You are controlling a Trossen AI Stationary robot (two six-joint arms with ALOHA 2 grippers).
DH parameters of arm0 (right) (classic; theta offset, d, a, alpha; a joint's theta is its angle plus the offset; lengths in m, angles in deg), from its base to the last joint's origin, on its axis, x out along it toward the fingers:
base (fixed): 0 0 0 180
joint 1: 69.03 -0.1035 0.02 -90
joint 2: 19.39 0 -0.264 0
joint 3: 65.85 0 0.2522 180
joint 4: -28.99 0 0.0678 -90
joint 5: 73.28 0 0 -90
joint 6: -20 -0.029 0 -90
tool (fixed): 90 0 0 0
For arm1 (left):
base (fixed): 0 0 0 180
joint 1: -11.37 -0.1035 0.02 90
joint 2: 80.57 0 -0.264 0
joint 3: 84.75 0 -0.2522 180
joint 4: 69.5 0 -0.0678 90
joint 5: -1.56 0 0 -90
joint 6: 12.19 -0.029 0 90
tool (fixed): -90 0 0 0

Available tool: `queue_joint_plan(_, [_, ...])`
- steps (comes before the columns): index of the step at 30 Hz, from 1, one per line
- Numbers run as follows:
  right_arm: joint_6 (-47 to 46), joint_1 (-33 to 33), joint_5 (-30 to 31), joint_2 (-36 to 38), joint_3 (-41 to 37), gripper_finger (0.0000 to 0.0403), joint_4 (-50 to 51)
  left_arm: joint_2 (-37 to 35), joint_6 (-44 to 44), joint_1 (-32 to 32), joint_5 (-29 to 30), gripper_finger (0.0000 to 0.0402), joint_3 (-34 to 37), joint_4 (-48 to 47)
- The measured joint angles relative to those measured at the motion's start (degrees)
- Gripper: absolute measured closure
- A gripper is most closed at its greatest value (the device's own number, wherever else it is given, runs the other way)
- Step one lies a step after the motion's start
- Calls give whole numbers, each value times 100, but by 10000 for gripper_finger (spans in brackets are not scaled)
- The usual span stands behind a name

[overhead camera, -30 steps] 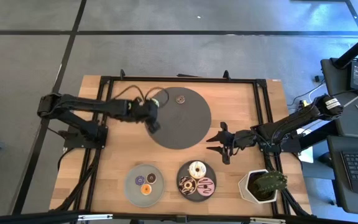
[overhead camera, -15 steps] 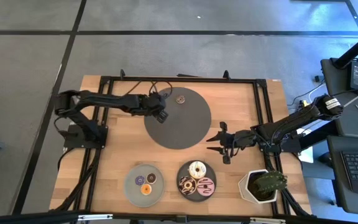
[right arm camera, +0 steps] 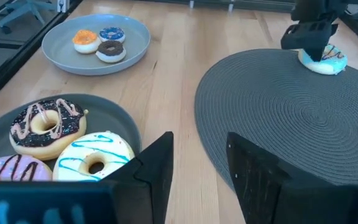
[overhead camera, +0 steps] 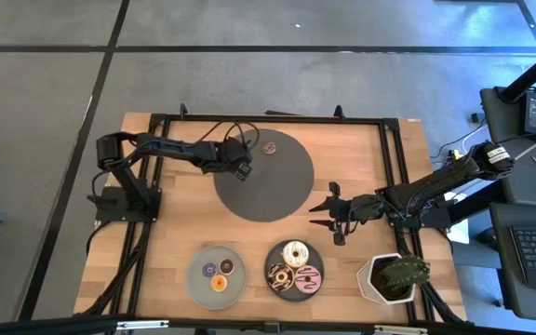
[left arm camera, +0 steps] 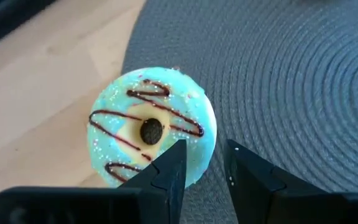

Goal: Pick & Place donuts
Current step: Put the big light blue donut on the dark gray plate

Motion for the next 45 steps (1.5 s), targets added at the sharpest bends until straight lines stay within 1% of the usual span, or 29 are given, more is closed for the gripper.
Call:
queue_joint_plan(5, [4,1,1,0,0,253,0,-122,-16,2,264,301,-4,16])
queue_joint_plan(15, [6,0,2,0,0,253,-7,151,-124,-223,120,285,-7,29])
queue_joint_plan(21, [3,1,2,0,0,253,-1,166,-120,-238,46,265,-7,117])
queue_joint_plan(25, [-1,0,2,0,0,253,-1,166,-122,-240,0,263,-7,117])
queue_joint_plan(27, [-1,-1,2,0,0,253,0,166,-132,-240,-50,271,-7,117])
queue_joint_plan(30, [1,1,2,0,0,253,0,166,-247,-240,-70,293,-7,117])
queue_joint_plan(39, [-3,0,1,0,0,253,1,171,-572,-240,-34,387,-7,117])
queue_joint_plan(41, [-1,1,1,0,0,253,2,171,-682,-240,-31,392,-5,117])
queue_joint_plan(45, [-5,1,2,0,0,253,2,97,-862,-213,-47,392,-4,108])
